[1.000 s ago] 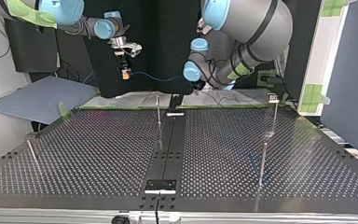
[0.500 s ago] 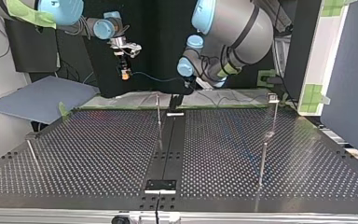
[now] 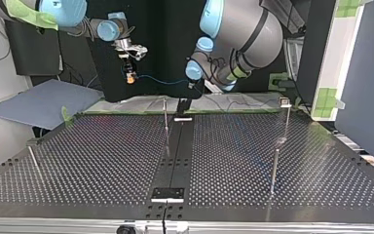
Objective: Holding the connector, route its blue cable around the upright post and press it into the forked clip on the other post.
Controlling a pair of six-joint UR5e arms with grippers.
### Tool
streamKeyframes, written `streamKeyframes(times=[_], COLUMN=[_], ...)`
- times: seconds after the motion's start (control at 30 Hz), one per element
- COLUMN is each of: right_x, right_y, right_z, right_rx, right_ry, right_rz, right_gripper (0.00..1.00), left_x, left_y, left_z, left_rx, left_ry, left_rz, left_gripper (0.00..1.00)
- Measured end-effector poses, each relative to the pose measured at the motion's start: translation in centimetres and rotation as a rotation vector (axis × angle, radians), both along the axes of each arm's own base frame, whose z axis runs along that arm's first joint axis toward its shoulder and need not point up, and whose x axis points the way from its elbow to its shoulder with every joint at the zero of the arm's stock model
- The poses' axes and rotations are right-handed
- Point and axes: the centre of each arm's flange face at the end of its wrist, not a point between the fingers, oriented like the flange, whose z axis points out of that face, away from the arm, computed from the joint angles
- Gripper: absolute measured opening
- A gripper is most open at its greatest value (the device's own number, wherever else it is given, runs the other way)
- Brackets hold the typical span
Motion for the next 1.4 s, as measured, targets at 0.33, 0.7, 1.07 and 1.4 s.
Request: streamKeyframes(times=[0.33, 0.7, 1.07, 1.4], right_x=[-0.1, -0.4, 0.7, 1.0], right_y=[-0.1, -0.4, -1.6, -1.8], right_z=[0.0, 0.0, 0.3, 0.2], right_rx=[0.001, -0.002, -0.002, 0.029], right_ry=[0.000, 0.004, 0.035, 0.042], right_rz=[-0.001, 0.001, 0.060, 0.088], right_gripper=[0.00, 0.00, 0.00, 0.00], left_x=[1.6, 2.7, 3.2, 3.1], left_y=[-1.3, -1.8, -1.5, -1.6], left_z=[3.5, 5.8, 5.9, 5.9], left_rx=[-0.103, -0.193, -0.214, -0.244], left_ry=[-0.020, -0.045, -0.059, -0.070], left_rz=[-0.048, -0.035, 0.017, 0.057], left_gripper=[0.99, 0.99, 0.99, 0.99])
